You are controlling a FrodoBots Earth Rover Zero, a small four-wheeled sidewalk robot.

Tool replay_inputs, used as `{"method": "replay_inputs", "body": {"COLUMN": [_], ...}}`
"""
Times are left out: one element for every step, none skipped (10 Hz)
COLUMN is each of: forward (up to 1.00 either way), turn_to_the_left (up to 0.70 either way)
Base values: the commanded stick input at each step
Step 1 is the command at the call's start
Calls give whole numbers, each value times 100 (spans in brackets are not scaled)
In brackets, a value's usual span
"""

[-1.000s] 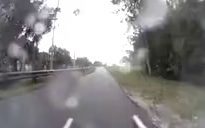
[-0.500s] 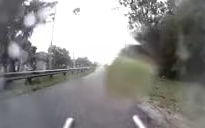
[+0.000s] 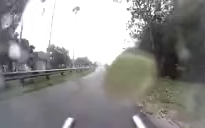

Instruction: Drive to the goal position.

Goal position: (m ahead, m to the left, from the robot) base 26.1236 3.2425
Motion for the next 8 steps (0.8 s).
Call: {"method": "replay_inputs", "body": {"forward": [85, 85, 85, 85, 85, 85, 85, 85], "turn_to_the_left": [0, 0, 0, 0, 0, 0, 0, 0]}}
